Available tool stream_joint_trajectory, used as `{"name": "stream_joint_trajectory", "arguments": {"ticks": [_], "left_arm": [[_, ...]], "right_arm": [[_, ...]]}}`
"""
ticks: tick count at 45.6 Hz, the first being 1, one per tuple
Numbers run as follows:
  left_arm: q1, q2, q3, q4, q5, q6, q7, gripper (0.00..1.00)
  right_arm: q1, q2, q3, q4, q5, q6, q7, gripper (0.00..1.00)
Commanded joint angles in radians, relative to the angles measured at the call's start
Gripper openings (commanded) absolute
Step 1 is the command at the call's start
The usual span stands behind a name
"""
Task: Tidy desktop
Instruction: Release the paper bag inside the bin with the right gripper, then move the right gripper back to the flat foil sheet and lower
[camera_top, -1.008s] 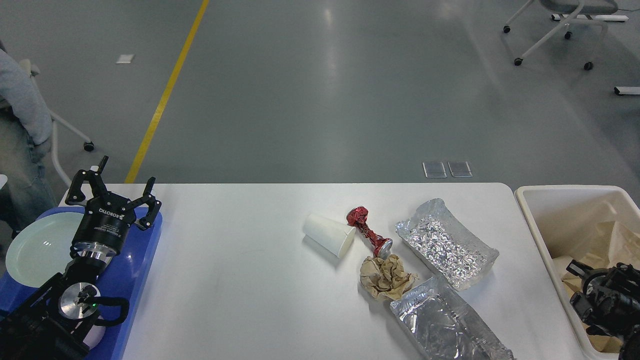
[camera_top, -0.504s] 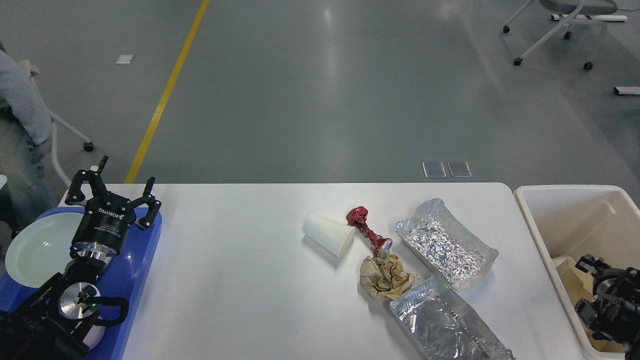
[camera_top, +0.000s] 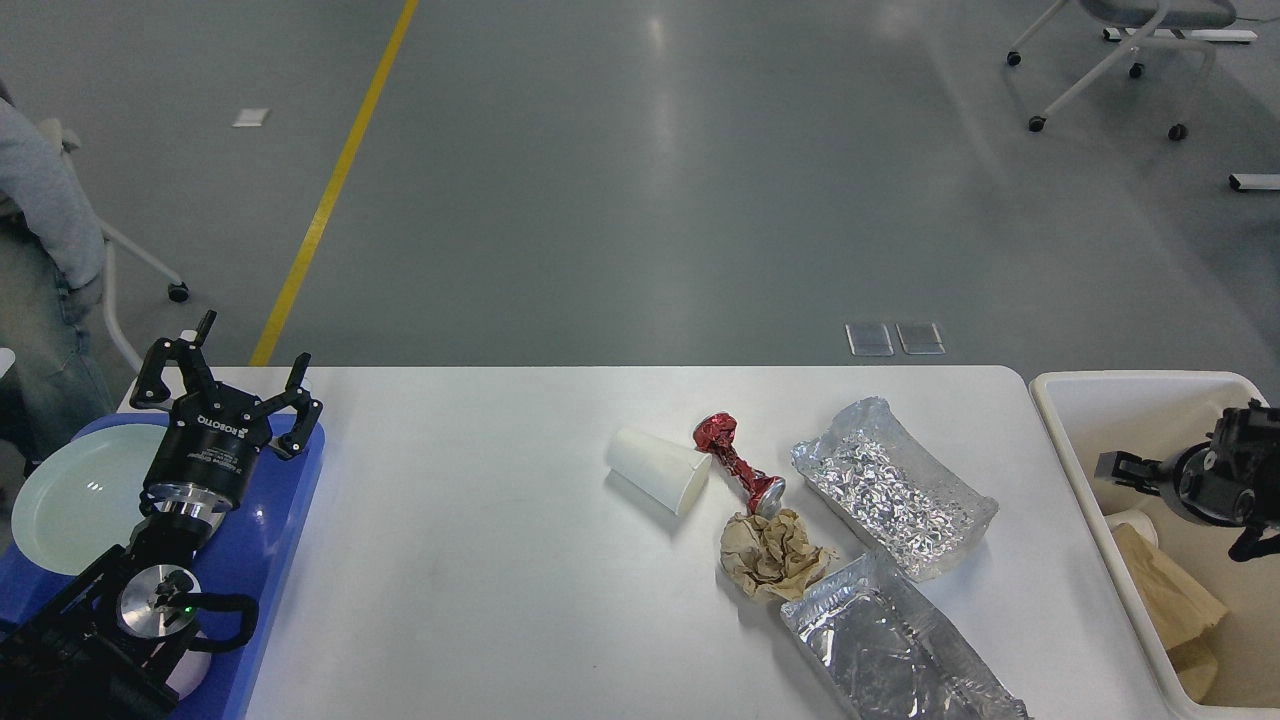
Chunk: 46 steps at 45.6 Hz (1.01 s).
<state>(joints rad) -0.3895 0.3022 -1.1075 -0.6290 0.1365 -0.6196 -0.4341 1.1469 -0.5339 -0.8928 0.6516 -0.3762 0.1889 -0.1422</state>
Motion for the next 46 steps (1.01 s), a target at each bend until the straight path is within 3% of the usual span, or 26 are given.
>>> {"name": "stream_joint_trajectory", "arguments": {"ticks": [1, 13, 28, 37, 46], "left_arm": [[0.000, 0.000, 0.000, 0.000, 0.000, 0.000, 0.000, 0.96], [0.001, 0.000, 0.000, 0.000, 0.000, -0.002, 0.000, 0.96], [0.001, 0.000, 0.000, 0.000, 0.000, 0.000, 0.000, 0.96], [0.001, 0.000, 0.000, 0.000, 0.000, 0.000, 0.000, 0.96], [0.000, 0.000, 0.000, 0.000, 0.000, 0.000, 0.000, 0.96]], "right_arm": [[0.255, -0.031, -0.066, 0.178, -0.046, 0.177, 0.000, 1.00], [0.762, 0.110, -0.345, 0.566, 0.069, 0.386, 0.000, 1.00], [1.204, 0.298, -0.402, 0.871, 0.330, 0.509, -0.045, 1.00], [1.382, 0.341, -0.361, 0.997, 0.392, 0.520, -0.060, 1.00], [1.372, 0.336, -0.333, 1.017, 0.393, 0.518, -0.060, 1.00]]}}
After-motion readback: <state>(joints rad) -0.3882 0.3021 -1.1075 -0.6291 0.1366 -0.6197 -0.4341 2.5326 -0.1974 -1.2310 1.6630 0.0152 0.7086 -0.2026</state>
